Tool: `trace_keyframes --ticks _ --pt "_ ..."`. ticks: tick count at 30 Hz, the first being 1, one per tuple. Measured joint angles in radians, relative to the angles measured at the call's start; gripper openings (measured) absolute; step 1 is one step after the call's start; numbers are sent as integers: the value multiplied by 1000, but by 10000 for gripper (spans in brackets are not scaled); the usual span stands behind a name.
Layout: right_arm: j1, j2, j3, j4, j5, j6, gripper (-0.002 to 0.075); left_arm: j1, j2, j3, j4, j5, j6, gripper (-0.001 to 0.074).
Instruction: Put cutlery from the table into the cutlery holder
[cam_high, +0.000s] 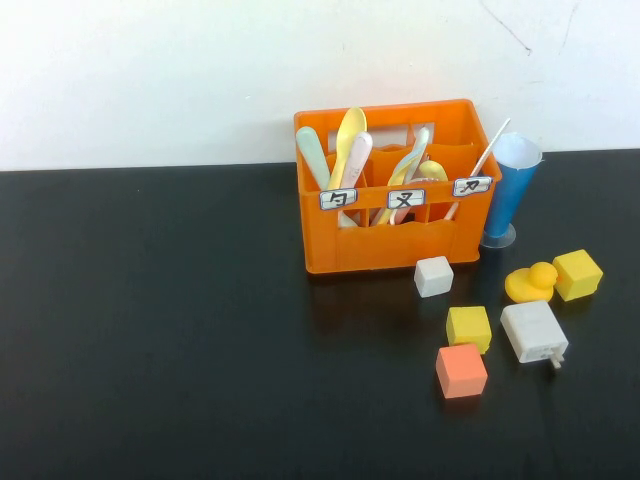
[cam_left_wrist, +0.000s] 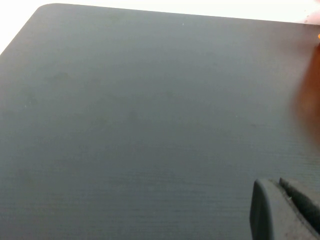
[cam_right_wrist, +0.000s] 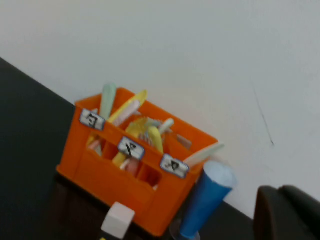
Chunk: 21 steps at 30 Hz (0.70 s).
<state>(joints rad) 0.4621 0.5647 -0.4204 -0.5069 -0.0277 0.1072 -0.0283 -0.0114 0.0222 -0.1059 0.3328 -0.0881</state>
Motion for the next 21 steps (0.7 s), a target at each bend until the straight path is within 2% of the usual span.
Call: trace_keyframes --ticks 11,16,21 --pt "0 -238 71 47 322 -1 12 0 0 0 0 0 0 -1" --pt "-17 -315 175 264 341 -163 12 0 0 0 0 0 2 -1" --pt "-118 -423 301 475 289 -344 11 0 0 0 0 0 2 -1"
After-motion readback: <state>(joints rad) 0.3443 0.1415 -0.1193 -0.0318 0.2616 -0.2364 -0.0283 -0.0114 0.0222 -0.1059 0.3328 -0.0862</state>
